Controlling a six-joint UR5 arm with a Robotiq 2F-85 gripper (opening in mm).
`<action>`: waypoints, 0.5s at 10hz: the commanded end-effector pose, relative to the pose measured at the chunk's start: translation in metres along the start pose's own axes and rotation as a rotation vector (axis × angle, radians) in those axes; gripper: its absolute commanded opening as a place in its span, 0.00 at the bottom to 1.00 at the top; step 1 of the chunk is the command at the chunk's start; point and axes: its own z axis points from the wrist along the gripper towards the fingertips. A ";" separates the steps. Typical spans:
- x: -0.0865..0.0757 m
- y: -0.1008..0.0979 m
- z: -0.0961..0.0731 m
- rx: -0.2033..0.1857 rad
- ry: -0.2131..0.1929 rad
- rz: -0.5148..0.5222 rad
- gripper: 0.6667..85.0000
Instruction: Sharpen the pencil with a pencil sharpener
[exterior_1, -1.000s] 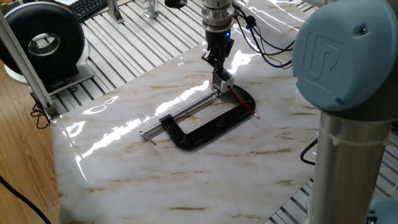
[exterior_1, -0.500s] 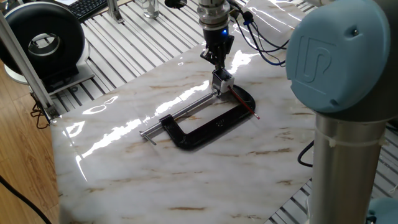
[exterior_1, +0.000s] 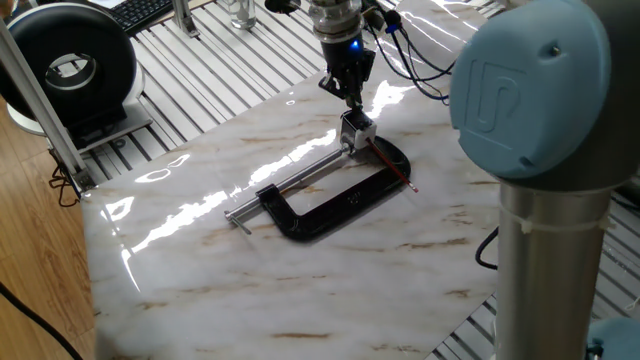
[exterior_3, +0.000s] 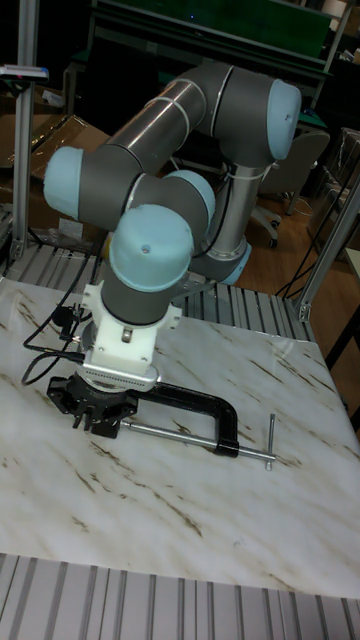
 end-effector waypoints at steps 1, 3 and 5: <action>0.003 -0.010 -0.019 -0.150 0.039 -0.020 0.00; 0.002 -0.003 -0.020 -0.175 0.024 0.000 0.00; -0.003 0.007 -0.026 -0.198 0.010 0.028 0.00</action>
